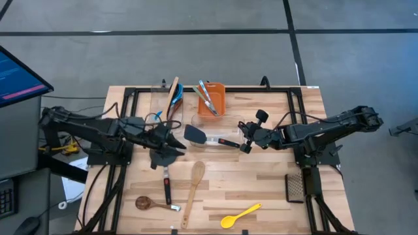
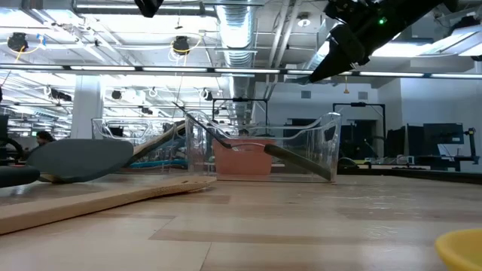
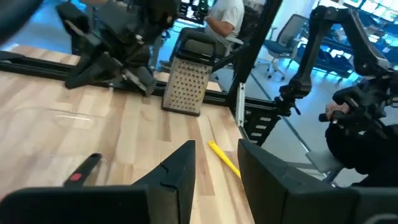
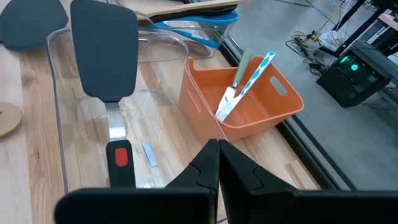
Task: Pick & Place Kitchen Items
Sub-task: Put the black turner spatula into the bottom transparent bin
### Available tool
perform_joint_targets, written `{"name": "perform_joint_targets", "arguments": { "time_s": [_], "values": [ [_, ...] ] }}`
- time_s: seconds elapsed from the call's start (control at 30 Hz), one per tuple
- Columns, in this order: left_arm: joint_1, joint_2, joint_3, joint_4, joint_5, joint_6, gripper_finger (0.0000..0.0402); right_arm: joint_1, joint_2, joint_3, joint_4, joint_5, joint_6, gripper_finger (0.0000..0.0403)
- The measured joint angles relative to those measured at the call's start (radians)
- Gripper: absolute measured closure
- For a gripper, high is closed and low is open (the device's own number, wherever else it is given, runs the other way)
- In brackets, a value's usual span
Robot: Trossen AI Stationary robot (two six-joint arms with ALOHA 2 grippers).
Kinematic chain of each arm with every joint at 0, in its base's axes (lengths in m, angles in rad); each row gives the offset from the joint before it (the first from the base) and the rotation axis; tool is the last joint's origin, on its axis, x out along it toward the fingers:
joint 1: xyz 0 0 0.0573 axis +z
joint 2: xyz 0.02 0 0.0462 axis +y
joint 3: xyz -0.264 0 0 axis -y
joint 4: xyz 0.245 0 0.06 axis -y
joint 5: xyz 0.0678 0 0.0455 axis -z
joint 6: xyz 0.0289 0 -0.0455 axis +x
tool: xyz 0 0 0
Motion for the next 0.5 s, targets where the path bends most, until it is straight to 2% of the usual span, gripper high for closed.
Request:
{"name": "perform_joint_targets", "arguments": {
  "time_s": [0.23,0.5],
  "values": [
    [-0.064,0.105,0.000,0.093,0.000,-0.020,0.0296,0.000,0.000,0.000,-0.002,0.000,0.000,0.0403],
    [-0.081,0.124,0.000,0.088,0.005,-0.020,0.0296,0.000,0.000,0.000,-0.003,0.000,-0.001,0.0403]
  ]
}}
